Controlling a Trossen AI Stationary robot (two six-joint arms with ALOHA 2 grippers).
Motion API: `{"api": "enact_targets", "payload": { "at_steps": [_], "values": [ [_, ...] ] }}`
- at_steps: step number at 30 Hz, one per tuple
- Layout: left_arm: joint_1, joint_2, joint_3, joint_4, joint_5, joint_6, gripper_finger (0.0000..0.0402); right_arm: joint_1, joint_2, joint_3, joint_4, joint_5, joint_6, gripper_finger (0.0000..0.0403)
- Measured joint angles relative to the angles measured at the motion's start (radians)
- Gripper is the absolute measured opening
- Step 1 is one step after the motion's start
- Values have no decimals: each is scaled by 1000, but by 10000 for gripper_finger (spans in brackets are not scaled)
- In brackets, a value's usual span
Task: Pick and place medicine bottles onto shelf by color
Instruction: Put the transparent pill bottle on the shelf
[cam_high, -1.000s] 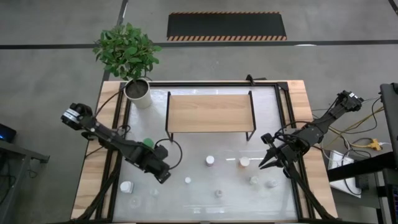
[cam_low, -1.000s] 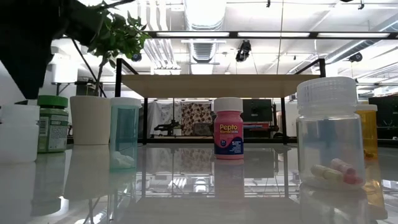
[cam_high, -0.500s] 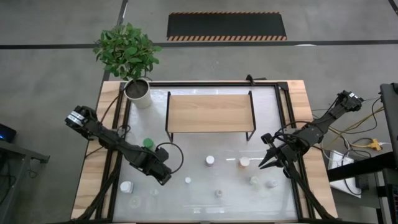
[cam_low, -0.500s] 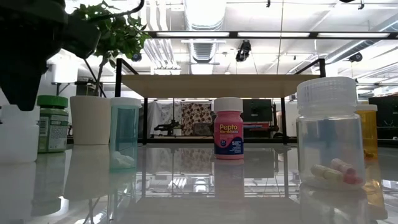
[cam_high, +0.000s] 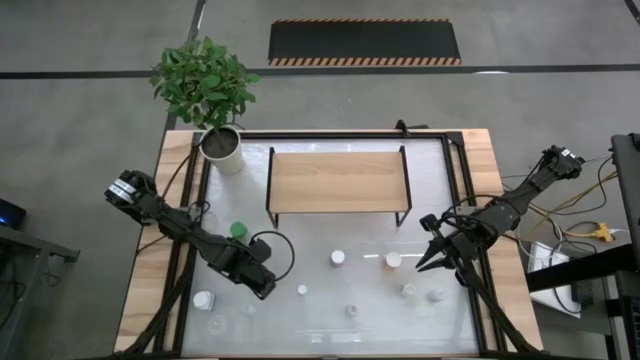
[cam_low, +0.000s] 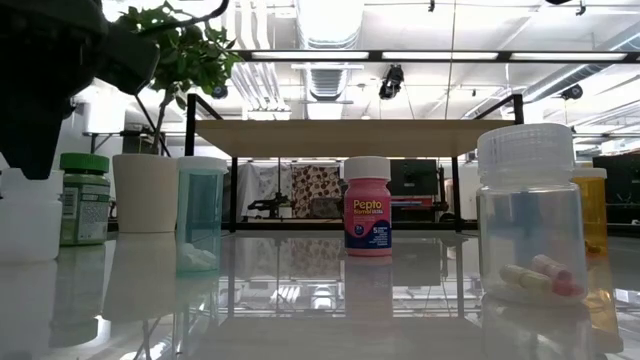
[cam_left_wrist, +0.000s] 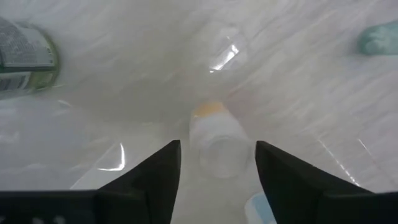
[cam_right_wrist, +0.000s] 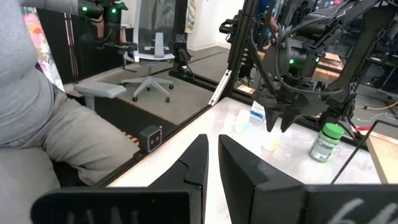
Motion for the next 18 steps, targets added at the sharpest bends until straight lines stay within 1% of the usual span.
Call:
{"api": "enact_targets", "payload": {
  "at_steps": [8, 15, 18],
  "values": [
    [1, 7, -8, -5, -12, 2, 157, 0, 0, 0, -2, 0, -1, 27],
    [-1, 7, -1, -1, -13, 2, 117, 0, 0, 0, -3, 0, 12, 27],
    [-1, 7, 15, -7, 3, 5, 114, 0, 0, 0, -5, 0, 13, 27]
  ]
}}
